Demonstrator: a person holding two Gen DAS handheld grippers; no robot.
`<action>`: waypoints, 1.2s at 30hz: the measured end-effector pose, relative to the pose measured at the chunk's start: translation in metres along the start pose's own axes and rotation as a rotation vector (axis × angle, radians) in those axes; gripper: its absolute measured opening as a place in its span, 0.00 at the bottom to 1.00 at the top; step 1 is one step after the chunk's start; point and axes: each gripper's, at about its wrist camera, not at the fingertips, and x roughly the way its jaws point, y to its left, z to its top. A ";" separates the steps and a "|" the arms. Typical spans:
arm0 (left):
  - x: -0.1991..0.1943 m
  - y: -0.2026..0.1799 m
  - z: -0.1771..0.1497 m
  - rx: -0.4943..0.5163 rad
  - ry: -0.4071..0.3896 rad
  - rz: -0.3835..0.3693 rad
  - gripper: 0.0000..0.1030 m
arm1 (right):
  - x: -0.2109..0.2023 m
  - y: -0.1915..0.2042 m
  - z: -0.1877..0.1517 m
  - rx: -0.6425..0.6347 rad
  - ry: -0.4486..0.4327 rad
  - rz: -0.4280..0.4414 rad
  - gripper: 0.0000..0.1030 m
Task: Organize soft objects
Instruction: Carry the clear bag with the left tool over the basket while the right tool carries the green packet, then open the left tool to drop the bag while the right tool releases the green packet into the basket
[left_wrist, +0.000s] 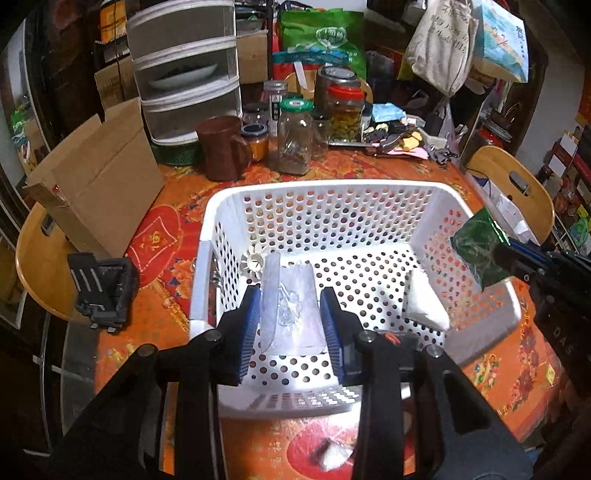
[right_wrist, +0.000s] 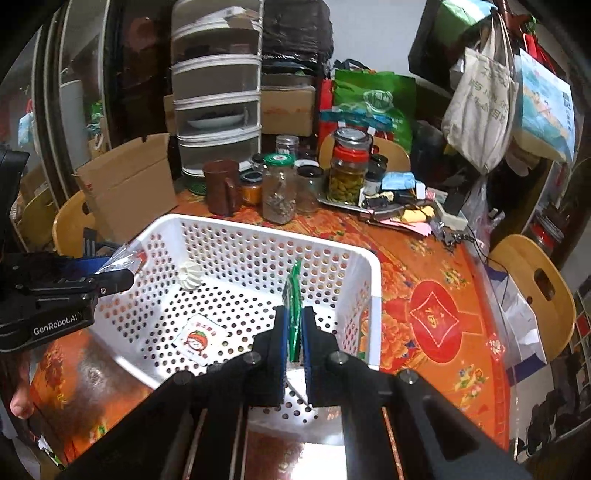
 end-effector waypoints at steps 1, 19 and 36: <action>0.004 0.000 0.000 -0.003 0.003 0.002 0.30 | 0.005 -0.001 -0.001 0.003 0.007 -0.007 0.06; 0.068 -0.003 0.002 -0.015 0.087 0.023 0.30 | 0.052 -0.002 -0.006 -0.007 0.082 -0.044 0.06; 0.042 -0.018 -0.006 0.036 0.026 -0.008 0.88 | 0.036 -0.005 -0.011 0.004 0.033 -0.036 0.75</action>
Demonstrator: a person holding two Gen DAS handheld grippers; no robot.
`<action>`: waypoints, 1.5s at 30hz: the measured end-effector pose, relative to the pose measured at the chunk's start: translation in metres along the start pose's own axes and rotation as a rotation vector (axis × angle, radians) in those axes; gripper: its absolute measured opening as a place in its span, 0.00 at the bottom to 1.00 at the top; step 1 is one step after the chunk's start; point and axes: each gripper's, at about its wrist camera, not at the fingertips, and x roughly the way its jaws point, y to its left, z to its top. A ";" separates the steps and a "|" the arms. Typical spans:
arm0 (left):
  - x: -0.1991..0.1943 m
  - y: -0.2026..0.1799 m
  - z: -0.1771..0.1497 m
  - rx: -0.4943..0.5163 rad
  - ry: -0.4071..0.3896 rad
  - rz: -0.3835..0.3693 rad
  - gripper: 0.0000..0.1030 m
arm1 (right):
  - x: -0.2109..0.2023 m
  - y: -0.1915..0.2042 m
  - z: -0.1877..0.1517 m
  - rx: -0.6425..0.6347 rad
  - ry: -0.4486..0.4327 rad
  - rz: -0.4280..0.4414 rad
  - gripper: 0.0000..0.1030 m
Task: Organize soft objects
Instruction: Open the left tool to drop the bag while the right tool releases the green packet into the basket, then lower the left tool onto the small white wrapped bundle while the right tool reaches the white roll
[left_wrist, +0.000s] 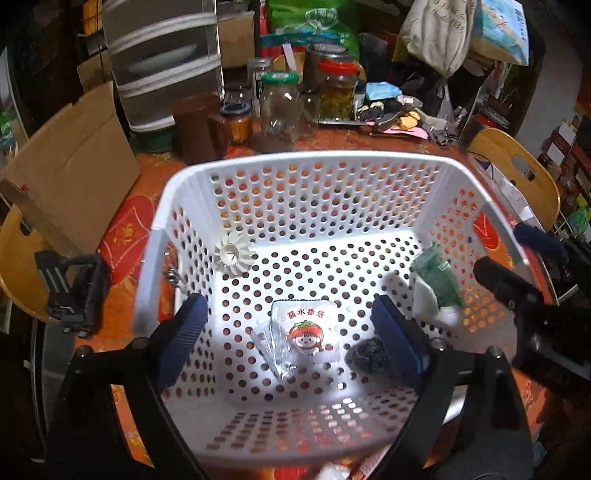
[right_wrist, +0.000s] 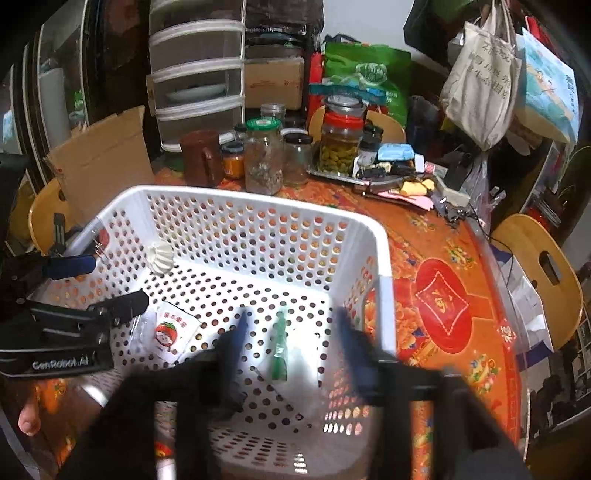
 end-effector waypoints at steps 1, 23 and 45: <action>-0.006 0.000 -0.001 0.008 -0.006 0.009 0.88 | -0.005 0.001 -0.001 -0.009 -0.010 -0.008 0.76; -0.174 0.051 -0.150 0.002 -0.070 0.027 0.98 | -0.129 0.000 -0.102 0.007 -0.042 0.104 0.86; -0.012 -0.007 -0.205 0.005 0.000 -0.028 0.77 | -0.085 0.001 -0.210 0.152 -0.022 0.184 0.86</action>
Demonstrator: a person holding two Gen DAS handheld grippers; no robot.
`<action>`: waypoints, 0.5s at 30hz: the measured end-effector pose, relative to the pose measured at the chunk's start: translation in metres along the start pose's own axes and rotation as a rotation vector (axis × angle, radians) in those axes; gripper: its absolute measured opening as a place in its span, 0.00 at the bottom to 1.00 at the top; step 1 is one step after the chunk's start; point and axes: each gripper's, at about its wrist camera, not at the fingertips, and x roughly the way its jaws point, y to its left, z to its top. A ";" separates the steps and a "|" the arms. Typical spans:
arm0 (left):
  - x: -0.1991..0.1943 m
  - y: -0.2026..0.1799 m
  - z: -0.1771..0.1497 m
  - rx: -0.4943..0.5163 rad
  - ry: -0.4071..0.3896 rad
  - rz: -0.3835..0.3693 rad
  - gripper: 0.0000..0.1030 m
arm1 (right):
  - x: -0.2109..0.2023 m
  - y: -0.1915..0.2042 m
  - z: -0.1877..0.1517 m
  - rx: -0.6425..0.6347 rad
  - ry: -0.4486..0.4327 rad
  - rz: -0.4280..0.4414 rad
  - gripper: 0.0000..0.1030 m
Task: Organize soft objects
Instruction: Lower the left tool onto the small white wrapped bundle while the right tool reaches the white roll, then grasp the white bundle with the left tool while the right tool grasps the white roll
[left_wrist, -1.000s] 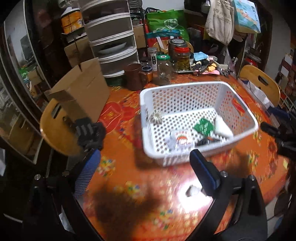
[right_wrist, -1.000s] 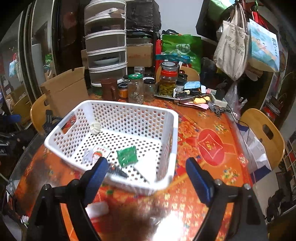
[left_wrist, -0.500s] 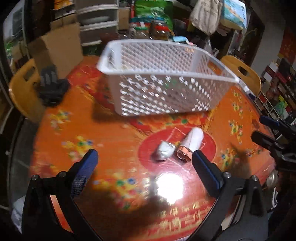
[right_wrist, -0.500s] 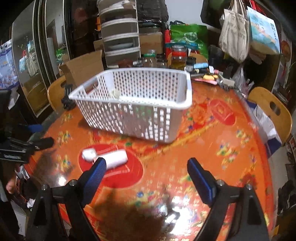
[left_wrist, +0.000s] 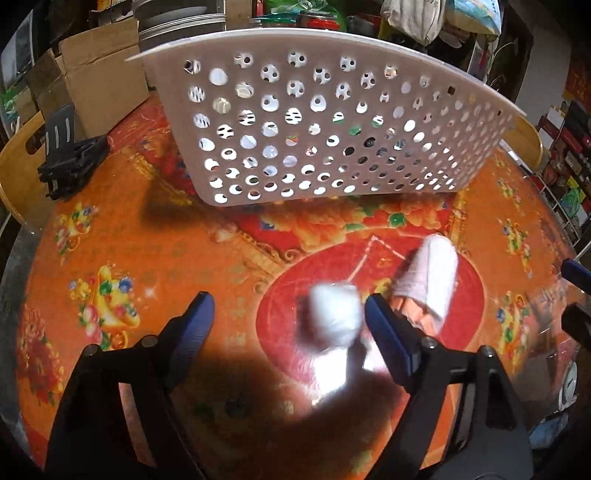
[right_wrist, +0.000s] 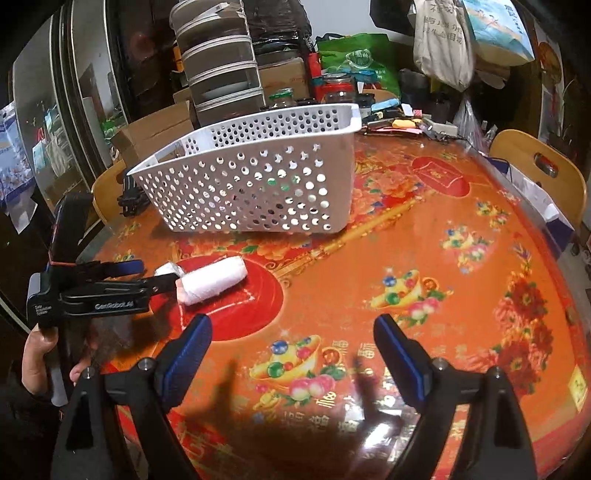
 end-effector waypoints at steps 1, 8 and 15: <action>0.003 -0.002 0.000 0.009 -0.003 0.009 0.77 | 0.002 0.001 0.000 0.002 0.002 0.004 0.86; -0.003 -0.002 0.003 0.015 -0.020 -0.005 0.26 | 0.024 0.020 0.002 0.003 0.033 0.027 0.86; -0.015 0.025 -0.012 -0.027 -0.048 -0.008 0.25 | 0.053 0.053 0.006 -0.041 0.081 0.058 0.86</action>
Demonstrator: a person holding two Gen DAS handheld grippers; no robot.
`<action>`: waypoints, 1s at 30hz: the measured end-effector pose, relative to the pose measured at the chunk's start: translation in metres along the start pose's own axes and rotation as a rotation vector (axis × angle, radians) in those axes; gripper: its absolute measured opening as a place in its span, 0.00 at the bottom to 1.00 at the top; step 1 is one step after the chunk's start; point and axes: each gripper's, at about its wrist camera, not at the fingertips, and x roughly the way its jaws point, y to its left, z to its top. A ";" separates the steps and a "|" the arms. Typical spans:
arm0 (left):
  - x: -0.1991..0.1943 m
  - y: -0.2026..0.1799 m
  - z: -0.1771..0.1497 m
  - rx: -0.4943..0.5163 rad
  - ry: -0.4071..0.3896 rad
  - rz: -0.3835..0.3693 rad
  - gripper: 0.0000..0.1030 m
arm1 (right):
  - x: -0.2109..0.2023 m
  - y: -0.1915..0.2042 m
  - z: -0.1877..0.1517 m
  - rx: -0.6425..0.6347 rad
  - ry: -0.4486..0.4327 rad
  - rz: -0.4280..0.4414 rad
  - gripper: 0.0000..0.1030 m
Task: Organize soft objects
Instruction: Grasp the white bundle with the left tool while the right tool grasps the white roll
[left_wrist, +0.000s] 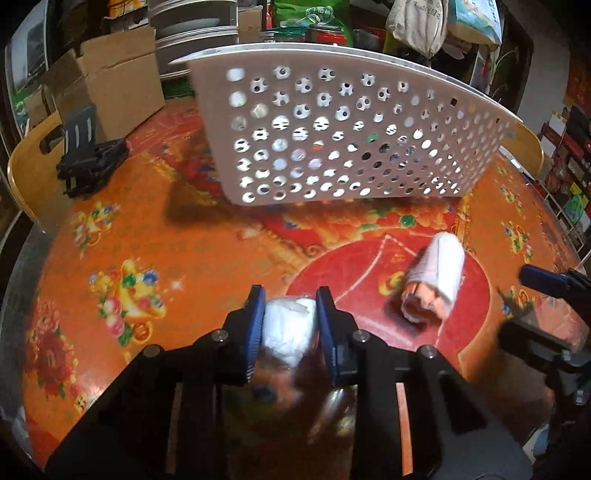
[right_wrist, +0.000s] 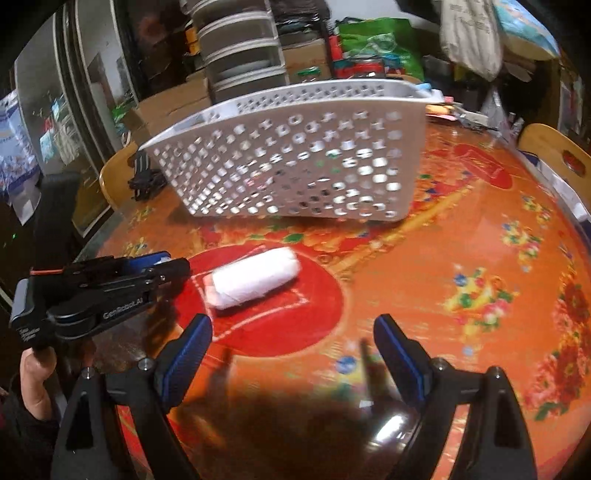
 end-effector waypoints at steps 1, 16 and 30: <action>-0.002 0.004 -0.002 -0.009 -0.003 -0.002 0.25 | 0.006 0.005 0.002 -0.009 0.010 0.000 0.86; -0.009 0.038 -0.015 -0.053 -0.022 -0.021 0.25 | 0.065 0.035 0.035 -0.081 0.095 -0.076 0.86; -0.015 0.031 -0.016 -0.032 -0.045 -0.032 0.25 | 0.042 0.026 0.019 -0.104 0.062 -0.090 0.69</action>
